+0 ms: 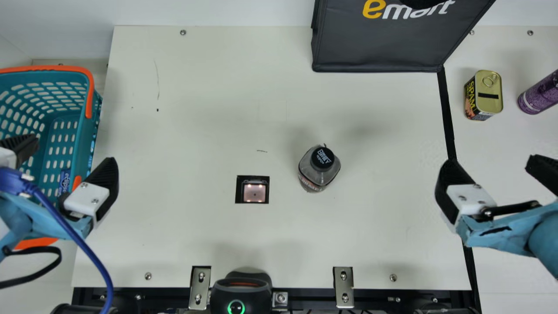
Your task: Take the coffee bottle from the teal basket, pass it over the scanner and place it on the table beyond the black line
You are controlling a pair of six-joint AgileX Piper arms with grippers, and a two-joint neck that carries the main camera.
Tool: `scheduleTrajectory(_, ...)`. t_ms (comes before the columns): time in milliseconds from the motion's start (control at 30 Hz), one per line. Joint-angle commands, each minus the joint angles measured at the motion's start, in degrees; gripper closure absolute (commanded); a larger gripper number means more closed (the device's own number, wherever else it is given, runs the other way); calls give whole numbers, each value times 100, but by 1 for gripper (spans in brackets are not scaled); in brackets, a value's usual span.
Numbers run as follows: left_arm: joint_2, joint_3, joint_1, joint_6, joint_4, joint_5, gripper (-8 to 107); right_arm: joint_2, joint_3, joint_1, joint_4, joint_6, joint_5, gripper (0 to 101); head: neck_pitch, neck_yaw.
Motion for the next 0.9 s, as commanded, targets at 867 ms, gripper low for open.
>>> scheduleTrajectory(867,0,0,0,0,0,0,9,1017,258,1468,929,-390,-703,6,-166,9)
